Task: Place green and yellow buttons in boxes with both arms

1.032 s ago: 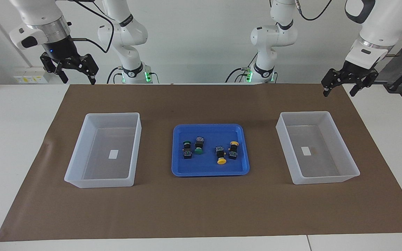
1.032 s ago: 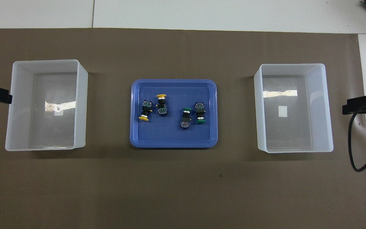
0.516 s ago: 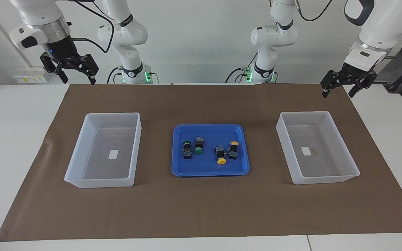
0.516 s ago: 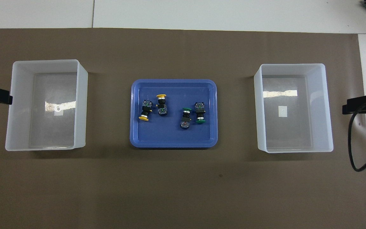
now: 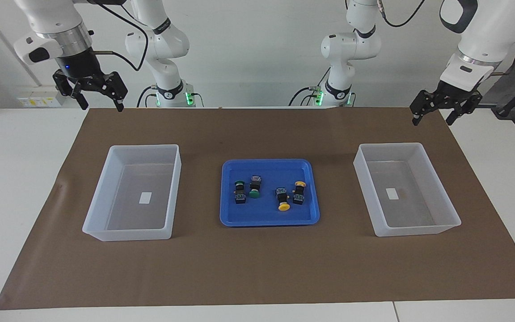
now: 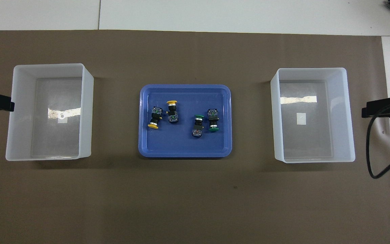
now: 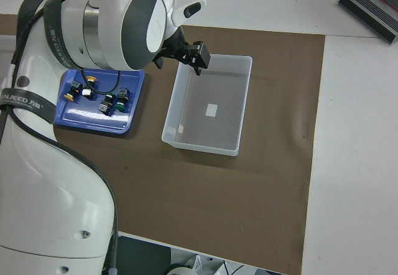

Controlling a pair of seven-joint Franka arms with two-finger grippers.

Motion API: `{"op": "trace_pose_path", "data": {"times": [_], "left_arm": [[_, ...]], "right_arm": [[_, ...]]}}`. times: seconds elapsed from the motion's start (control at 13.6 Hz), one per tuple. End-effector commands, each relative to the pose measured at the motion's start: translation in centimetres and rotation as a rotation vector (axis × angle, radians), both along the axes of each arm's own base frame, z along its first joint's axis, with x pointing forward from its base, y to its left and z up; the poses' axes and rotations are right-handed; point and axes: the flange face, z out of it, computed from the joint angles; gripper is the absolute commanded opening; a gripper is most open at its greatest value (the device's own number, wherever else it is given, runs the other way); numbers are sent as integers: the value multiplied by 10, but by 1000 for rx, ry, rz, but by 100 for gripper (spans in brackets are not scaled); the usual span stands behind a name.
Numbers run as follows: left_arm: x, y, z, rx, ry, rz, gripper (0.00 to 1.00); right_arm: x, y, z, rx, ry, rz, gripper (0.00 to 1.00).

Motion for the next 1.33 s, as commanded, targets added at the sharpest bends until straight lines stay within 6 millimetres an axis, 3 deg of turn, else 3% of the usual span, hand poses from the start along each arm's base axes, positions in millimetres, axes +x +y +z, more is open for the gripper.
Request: {"op": "trace_pose_path", "data": {"times": [0.0,0.22,0.44,0.59,0.66,0.88,1.11,1.25], "left_arm": [[-20,-12,-3,4,61,-7,100],[-32,-67,-14,10,89,-49,100],[-42,-135,-34,11,78,-9,100],[-42,-164,-44,3,63,-6,100],[-39,-187,-59,0,52,-3,100],[-22,-240,-108,-40,10,-4,100],[-20,-250,-141,-58,-27,-26,100],[-26,-259,-176,-83,-81,-44,100]], "right_arm": [[16,40,-35,8,-32,62,100],[29,98,-87,13,-37,107,100],[42,159,-135,14,-31,71,100],[45,205,-173,23,-37,64,100],[48,224,-189,35,-53,34,100],[51,258,-228,48,-78,55,100],[46,273,-252,50,-83,88,100],[42,273,-268,48,-84,97,100]]}}
